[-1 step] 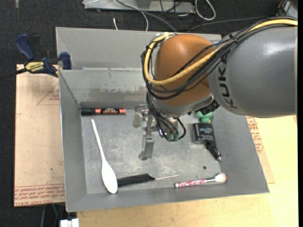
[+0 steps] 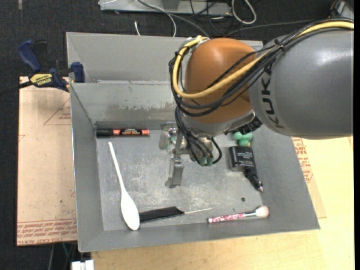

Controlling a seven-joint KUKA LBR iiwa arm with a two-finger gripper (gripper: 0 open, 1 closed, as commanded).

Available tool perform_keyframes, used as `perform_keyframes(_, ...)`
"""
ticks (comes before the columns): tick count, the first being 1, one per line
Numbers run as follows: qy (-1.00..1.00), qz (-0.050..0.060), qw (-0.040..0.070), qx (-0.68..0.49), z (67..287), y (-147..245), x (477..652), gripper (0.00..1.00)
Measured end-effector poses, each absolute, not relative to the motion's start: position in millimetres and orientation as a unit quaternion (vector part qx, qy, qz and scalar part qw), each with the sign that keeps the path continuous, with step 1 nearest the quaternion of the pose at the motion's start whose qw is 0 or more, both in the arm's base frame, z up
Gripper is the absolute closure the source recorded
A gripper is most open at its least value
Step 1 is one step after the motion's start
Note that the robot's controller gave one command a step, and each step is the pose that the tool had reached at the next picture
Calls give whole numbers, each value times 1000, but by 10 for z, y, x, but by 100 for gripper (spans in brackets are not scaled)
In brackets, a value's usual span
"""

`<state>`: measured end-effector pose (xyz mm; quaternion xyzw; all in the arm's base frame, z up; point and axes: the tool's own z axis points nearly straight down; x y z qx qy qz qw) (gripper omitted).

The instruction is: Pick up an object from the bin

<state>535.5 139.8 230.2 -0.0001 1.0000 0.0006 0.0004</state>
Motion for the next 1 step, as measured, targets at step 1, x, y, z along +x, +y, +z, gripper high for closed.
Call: perform_keyframes(1,987,1,-2,-160,1588,1504,4790,0)
